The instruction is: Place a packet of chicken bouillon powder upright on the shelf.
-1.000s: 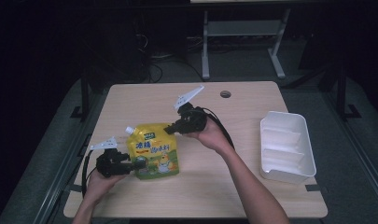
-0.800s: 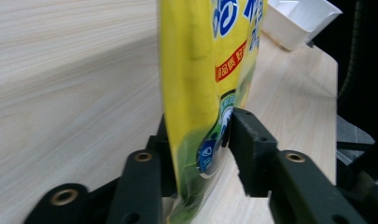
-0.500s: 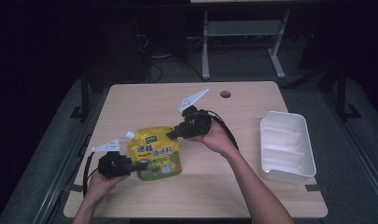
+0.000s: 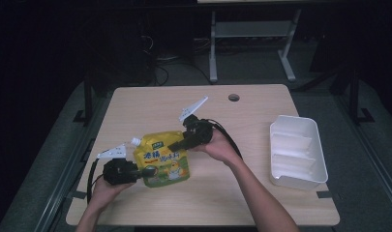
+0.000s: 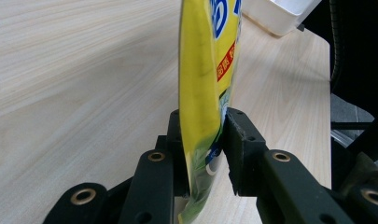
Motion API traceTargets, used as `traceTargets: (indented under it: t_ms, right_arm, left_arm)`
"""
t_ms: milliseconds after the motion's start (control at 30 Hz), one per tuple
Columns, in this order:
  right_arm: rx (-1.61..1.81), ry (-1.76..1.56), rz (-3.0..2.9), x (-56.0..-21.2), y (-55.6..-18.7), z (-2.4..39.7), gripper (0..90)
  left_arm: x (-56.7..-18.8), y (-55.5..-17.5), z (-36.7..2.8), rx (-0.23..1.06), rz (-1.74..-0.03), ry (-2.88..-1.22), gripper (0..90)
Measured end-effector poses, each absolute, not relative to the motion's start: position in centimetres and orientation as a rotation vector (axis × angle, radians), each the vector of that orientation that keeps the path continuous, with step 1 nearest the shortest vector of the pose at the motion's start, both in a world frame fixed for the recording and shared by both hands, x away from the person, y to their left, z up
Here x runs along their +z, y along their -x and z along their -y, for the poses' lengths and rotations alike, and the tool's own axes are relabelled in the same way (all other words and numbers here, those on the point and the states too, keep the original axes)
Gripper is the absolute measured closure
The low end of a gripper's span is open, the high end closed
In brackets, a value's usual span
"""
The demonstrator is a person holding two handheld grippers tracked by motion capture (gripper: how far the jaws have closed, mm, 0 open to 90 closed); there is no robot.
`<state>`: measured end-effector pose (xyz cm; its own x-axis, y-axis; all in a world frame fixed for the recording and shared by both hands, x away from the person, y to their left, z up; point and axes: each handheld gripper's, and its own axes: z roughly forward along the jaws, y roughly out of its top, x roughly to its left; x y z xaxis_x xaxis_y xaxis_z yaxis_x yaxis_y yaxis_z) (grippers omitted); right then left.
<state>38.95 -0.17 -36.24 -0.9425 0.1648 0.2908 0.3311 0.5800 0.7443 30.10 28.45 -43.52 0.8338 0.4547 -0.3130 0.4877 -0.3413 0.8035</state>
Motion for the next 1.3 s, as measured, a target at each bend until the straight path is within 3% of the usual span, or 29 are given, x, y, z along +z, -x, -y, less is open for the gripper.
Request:
traceTargets:
  t_ms: [100,200,233,367,500,767,1300]
  right_arm:
    - [-1.284,0.41,2.617,-36.5,-39.0,-0.3,69.4]
    - [-1.273,0.405,2.612,-36.6,-39.0,-0.4,75.2]
    - [-1.275,0.393,2.608,-36.6,-39.0,-0.5,81.4]
    - [-1.282,0.371,2.588,-36.5,-38.9,-0.4,87.7]
    - [-1.298,0.348,2.568,-36.1,-38.5,-0.2,89.3]
    - [-1.344,0.367,2.594,-34.9,-38.3,1.2,89.5]
    - [-1.38,0.442,2.629,-32.9,-38.4,5.7,89.6]
  left_arm:
    - [-43.5,-30.1,-28.3,-0.038,-0.696,-1.986,72.7]
    - [-43.5,-30.0,-28.1,-0.033,-0.694,-1.989,72.6]
    - [-43.5,-30.0,-28.2,-0.033,-0.697,-1.987,72.5]
    - [-43.4,-30.1,-28.3,-0.024,-0.698,-1.987,67.8]
    - [-43.4,-30.2,-28.5,-0.026,-0.697,-1.974,57.8]
    - [-43.4,-30.1,-29.1,0.01,-0.733,-1.979,47.0]
    - [-43.8,-30.1,-28.7,0.033,-0.737,-2.034,41.1]
